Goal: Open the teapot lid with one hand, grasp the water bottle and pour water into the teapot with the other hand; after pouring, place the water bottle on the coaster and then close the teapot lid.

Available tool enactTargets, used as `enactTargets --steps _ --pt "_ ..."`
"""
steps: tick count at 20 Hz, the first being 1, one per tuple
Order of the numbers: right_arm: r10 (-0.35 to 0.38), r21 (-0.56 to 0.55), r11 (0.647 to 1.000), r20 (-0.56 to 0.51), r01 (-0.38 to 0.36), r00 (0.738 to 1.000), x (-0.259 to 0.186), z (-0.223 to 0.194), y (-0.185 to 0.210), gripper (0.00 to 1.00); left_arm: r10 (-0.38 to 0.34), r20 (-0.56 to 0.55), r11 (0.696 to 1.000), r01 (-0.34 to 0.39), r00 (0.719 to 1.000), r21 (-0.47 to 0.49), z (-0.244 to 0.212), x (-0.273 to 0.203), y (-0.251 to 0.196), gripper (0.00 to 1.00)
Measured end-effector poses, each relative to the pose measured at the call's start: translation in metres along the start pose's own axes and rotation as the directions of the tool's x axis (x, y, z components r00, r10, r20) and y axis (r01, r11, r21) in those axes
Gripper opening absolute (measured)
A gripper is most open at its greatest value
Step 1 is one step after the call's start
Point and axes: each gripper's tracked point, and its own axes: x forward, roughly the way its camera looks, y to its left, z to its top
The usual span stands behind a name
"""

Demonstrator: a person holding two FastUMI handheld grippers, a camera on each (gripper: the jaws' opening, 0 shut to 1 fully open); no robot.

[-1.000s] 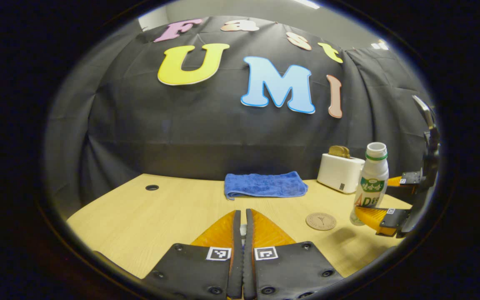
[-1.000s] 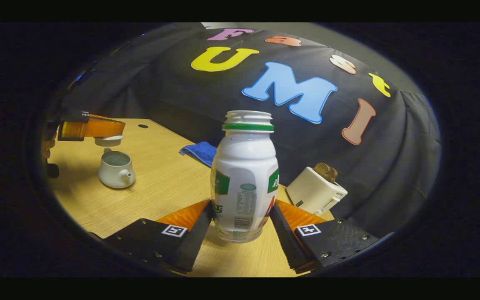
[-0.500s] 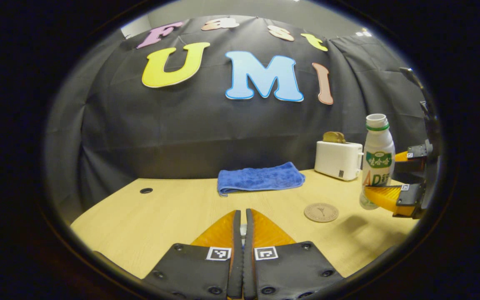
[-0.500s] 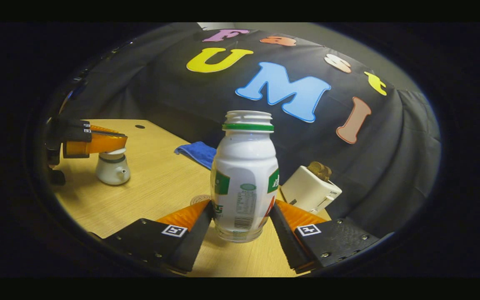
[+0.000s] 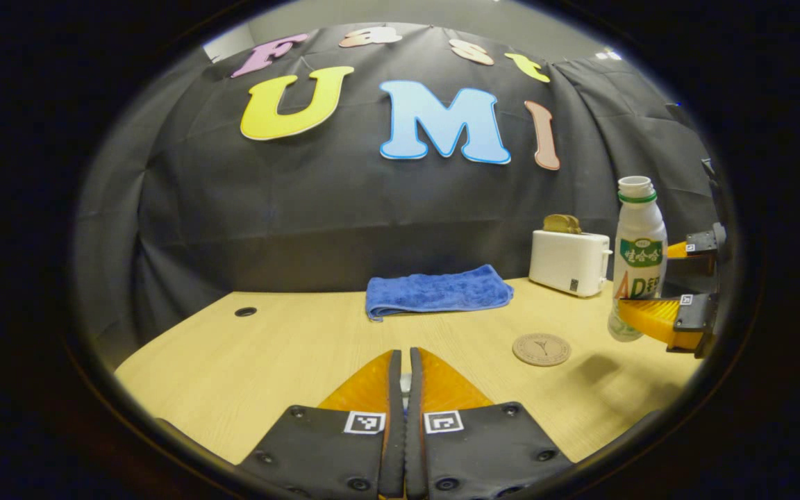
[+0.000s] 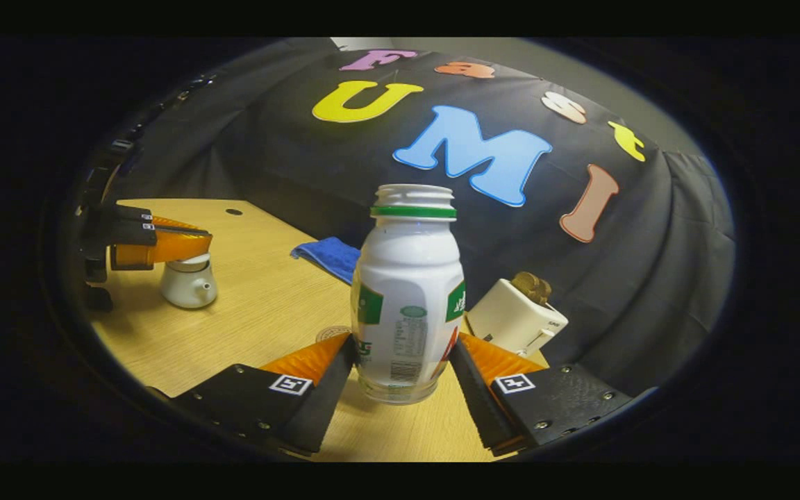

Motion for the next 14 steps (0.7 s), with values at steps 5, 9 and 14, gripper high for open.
enactTargets --steps 5,9,14 --pt "0.007 0.003 1.000 -0.006 -0.007 1.000 -0.001 -0.001 0.002 0.81 0.010 0.006 1.000 -0.010 1.000 -0.015 -0.002 0.003 0.002 0.11" --pt "0.011 0.007 1.000 -0.009 -0.011 1.000 -0.002 -0.001 0.004 0.81 0.023 -0.004 1.000 -0.023 1.000 -0.019 -0.007 0.003 0.003 0.08" --pt "0.010 0.004 1.000 -0.010 -0.009 1.000 -0.002 -0.001 0.002 0.81 0.022 -0.011 1.000 -0.022 1.000 0.015 -0.012 0.005 0.000 0.26"
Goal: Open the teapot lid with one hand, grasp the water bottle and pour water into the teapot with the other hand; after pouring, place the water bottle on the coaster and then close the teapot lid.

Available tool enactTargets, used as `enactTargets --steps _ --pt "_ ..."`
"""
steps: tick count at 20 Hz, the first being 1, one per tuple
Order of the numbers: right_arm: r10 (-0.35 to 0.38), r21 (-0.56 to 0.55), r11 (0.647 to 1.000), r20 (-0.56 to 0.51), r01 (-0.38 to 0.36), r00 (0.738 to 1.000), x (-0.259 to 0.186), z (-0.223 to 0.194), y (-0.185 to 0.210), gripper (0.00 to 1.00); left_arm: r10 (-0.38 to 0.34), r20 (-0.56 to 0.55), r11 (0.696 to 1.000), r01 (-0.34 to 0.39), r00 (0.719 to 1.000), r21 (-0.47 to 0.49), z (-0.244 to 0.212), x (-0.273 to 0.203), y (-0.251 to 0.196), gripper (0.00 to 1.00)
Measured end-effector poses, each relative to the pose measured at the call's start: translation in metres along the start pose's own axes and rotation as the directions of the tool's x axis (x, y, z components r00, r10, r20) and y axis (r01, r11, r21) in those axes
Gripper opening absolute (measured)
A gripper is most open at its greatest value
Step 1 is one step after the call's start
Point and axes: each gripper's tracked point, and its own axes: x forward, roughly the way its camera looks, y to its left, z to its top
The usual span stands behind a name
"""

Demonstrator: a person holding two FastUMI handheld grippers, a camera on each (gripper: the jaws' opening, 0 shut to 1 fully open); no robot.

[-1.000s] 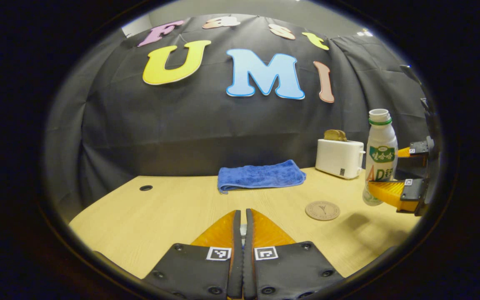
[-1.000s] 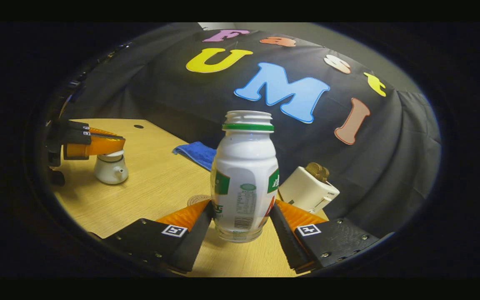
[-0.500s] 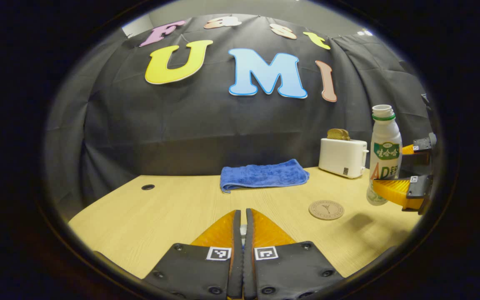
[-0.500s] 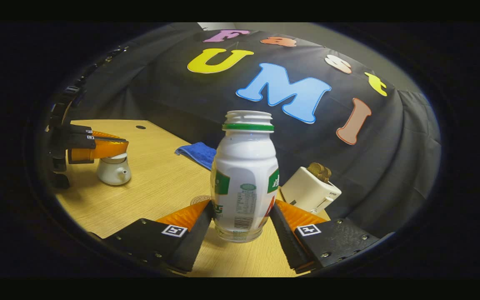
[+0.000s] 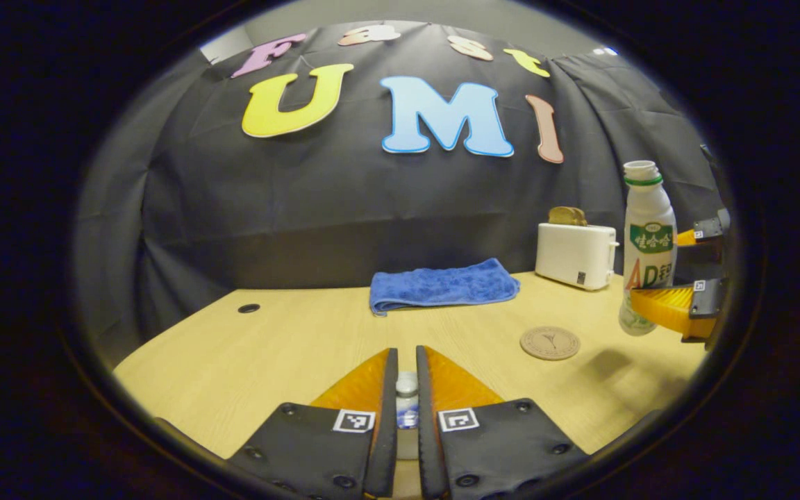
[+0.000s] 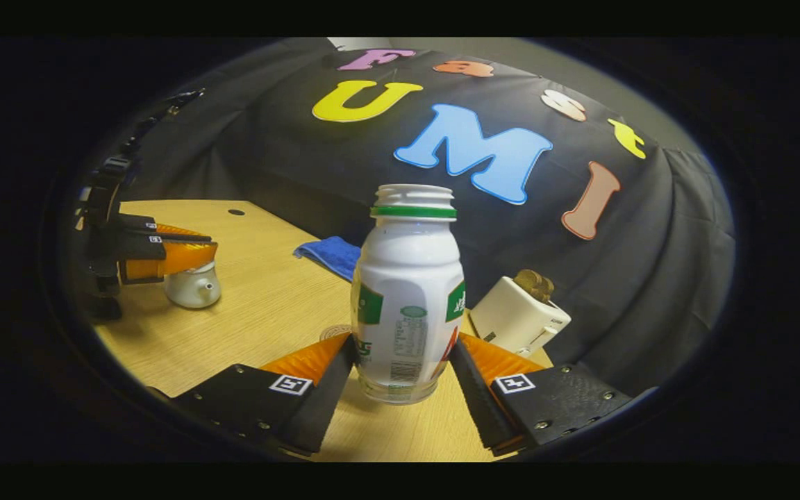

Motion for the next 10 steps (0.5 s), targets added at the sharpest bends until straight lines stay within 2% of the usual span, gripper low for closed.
enactTargets --steps 2,6,9,10 --pt "0.003 0.003 1.000 0.002 -0.003 1.000 0.001 0.001 0.000 0.81 -0.007 0.002 1.000 0.007 1.000 -0.011 0.001 -0.002 0.000 0.27" --pt "0.027 0.039 0.999 0.007 -0.028 1.000 0.009 0.005 0.005 0.81 0.009 0.031 0.999 -0.008 0.999 -0.038 0.014 -0.013 0.007 0.35" --pt "0.064 0.080 0.995 0.023 -0.065 0.998 0.023 0.016 0.011 0.81 0.007 0.057 0.998 -0.003 0.998 -0.060 0.025 -0.026 0.012 0.35" --pt "0.079 0.104 0.991 0.026 -0.082 0.996 0.028 0.019 0.014 0.81 0.007 0.060 0.998 -0.004 0.998 -0.059 0.028 -0.030 0.014 0.27"
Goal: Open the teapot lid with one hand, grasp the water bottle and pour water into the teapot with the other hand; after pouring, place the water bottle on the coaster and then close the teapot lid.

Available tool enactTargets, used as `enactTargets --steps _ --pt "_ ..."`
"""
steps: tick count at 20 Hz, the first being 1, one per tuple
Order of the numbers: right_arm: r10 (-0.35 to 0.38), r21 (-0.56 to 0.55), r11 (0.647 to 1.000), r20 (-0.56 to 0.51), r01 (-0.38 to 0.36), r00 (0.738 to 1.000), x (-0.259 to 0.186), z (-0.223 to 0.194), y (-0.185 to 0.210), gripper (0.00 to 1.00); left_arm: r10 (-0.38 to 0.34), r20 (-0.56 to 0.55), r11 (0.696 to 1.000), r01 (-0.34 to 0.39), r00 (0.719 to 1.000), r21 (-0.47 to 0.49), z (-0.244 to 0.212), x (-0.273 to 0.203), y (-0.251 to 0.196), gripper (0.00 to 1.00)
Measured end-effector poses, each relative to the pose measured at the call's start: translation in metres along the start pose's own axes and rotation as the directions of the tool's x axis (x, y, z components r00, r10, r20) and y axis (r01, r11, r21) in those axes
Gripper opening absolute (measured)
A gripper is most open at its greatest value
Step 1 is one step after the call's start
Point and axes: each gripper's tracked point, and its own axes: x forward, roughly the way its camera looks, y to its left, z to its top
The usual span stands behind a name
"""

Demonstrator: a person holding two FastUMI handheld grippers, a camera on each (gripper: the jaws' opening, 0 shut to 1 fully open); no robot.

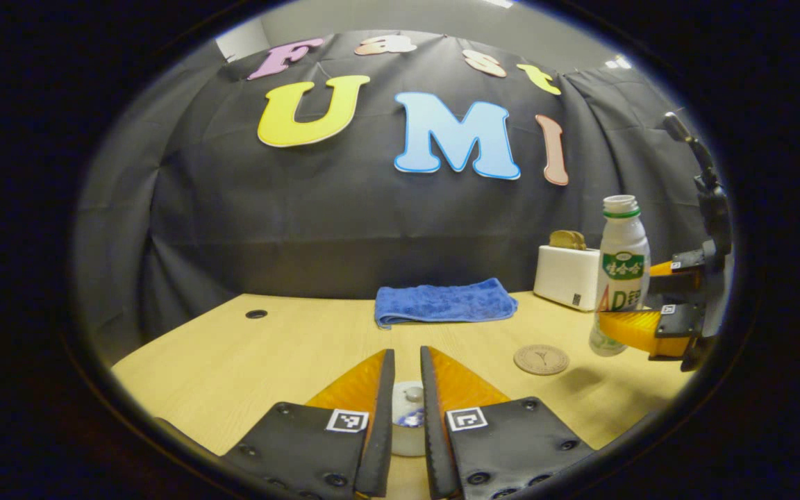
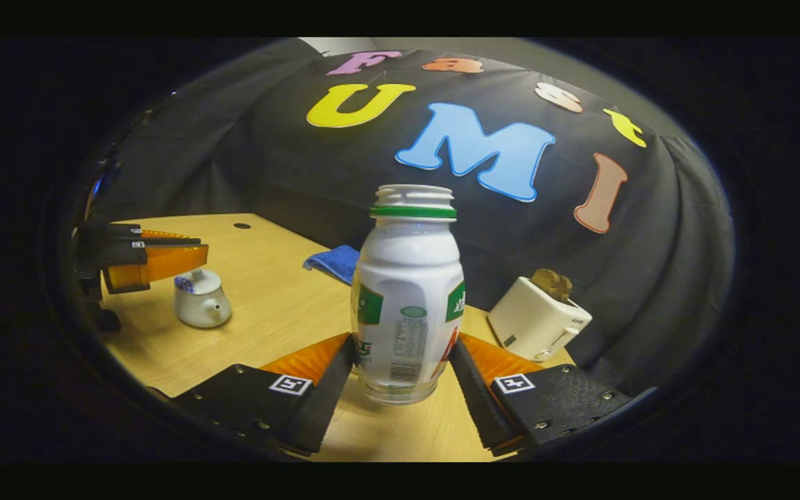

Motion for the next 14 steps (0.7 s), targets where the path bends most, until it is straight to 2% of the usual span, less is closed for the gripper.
enactTargets --steps 3,4,5,6,7,10,11,14 --pt "0.057 0.106 0.993 0.009 -0.057 0.998 0.022 0.005 0.008 0.80 0.000 0.015 1.000 0.000 1.000 0.009 0.010 -0.012 0.006 0.27" --pt "0.065 0.134 0.989 0.002 -0.065 0.998 0.032 0.005 0.010 0.80 0.001 0.022 1.000 -0.001 1.000 0.010 0.013 -0.017 0.010 0.31" --pt "0.074 0.155 0.985 -0.009 -0.071 0.997 0.040 0.003 0.009 0.81 0.004 0.028 1.000 -0.004 1.000 0.011 0.015 -0.020 0.013 0.27" --pt "0.076 0.171 0.983 -0.020 -0.072 0.997 0.047 0.001 0.008 0.81 0.008 0.034 1.000 -0.009 0.999 0.012 0.018 -0.025 0.017 0.24" --pt "0.073 0.186 0.980 -0.026 -0.067 0.997 0.054 0.000 0.006 0.81 0.014 0.039 1.000 -0.014 0.999 0.011 0.022 -0.028 0.022 0.27" --pt "0.062 0.222 0.974 -0.039 -0.052 0.997 0.075 -0.003 -0.001 0.81 0.022 0.050 1.000 -0.022 0.999 -0.003 0.026 -0.037 0.032 0.27" --pt "0.065 0.236 0.970 -0.043 -0.053 0.997 0.079 -0.005 -0.001 0.81 0.025 0.050 1.000 -0.025 0.998 -0.007 0.026 -0.039 0.035 0.34" --pt "0.068 0.267 0.962 -0.057 -0.050 0.996 0.091 -0.013 -0.002 0.81 0.029 0.044 0.999 -0.029 0.999 -0.015 0.021 -0.041 0.040 0.33"
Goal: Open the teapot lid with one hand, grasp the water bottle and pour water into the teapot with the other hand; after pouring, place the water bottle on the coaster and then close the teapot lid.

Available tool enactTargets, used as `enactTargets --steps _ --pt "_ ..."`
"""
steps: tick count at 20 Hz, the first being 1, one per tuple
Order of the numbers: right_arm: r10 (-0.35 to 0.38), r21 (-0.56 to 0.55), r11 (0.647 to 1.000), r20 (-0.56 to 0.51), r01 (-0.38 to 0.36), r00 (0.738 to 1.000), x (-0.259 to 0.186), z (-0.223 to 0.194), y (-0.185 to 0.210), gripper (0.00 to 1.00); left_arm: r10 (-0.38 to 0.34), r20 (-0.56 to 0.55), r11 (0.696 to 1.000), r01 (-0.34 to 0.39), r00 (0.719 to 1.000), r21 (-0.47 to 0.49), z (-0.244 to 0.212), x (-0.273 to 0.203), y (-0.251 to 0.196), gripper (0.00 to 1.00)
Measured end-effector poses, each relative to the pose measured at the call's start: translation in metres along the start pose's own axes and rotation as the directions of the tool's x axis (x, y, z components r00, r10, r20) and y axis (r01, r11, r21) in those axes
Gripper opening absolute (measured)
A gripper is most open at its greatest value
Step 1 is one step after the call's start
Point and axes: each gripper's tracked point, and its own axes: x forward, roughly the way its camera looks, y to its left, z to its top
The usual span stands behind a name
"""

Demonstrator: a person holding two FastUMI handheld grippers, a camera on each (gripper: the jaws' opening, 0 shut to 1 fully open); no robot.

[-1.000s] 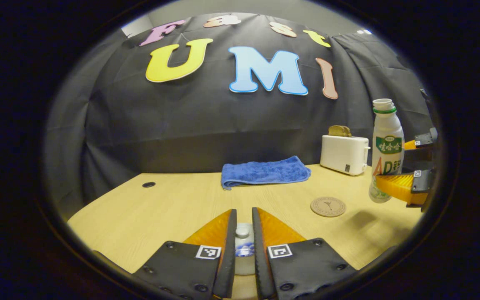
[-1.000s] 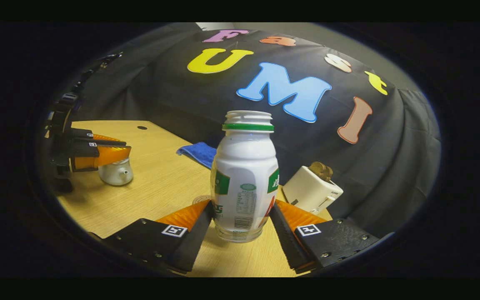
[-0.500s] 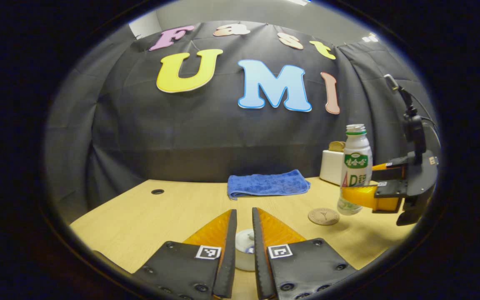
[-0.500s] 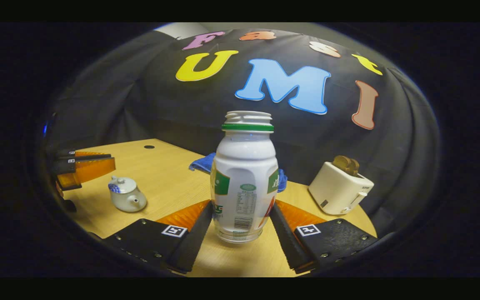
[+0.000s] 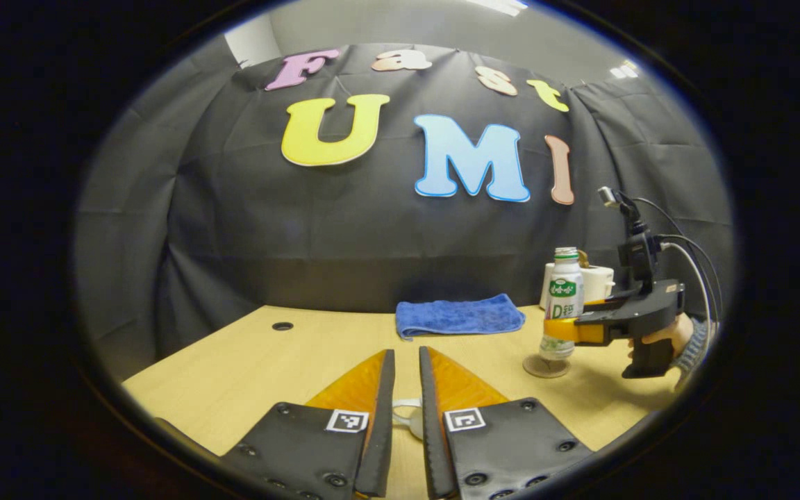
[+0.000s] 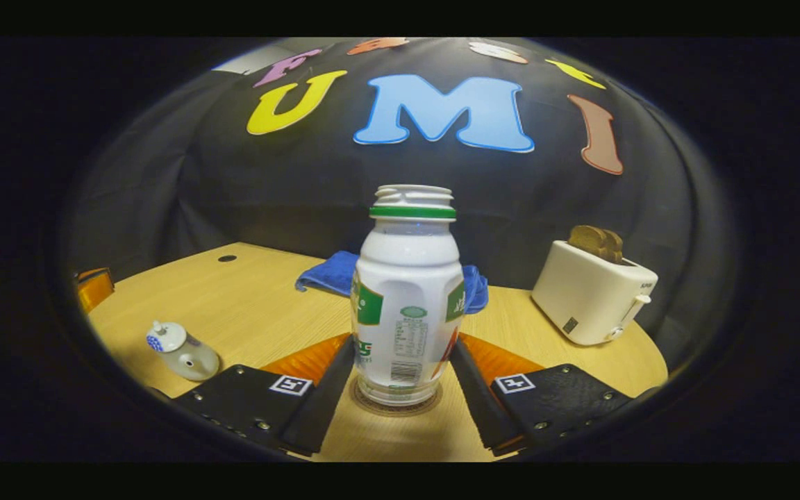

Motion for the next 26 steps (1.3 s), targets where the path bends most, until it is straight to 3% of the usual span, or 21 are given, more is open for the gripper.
enactTargets --steps 6,12,16,19,26 --pt "0.009 0.055 0.998 -0.036 -0.007 0.999 0.005 -0.017 0.001 0.81 0.003 -0.026 1.000 -0.003 1.000 -0.010 -0.013 -0.001 0.004 0.24" --pt "0.003 0.064 0.998 -0.026 -0.001 1.000 0.004 -0.019 0.001 0.81 0.000 -0.020 1.000 0.000 1.000 -0.017 -0.011 0.000 0.002 0.24" --pt "0.012 0.052 0.999 -0.035 -0.010 0.999 0.004 -0.024 0.000 0.84 -0.005 -0.019 1.000 0.004 1.000 -0.014 -0.011 0.001 -0.001 0.24" --pt "0.001 0.046 0.999 -0.007 -0.001 1.000 -0.003 -0.021 0.001 0.96 -0.009 -0.015 1.000 0.009 1.000 -0.012 -0.010 0.002 -0.003 0.24" --pt "-0.020 0.032 0.999 0.026 0.020 0.999 -0.007 -0.014 -0.007 0.96 -0.021 -0.011 1.000 0.020 1.000 -0.015 -0.008 0.003 -0.011 0.24"
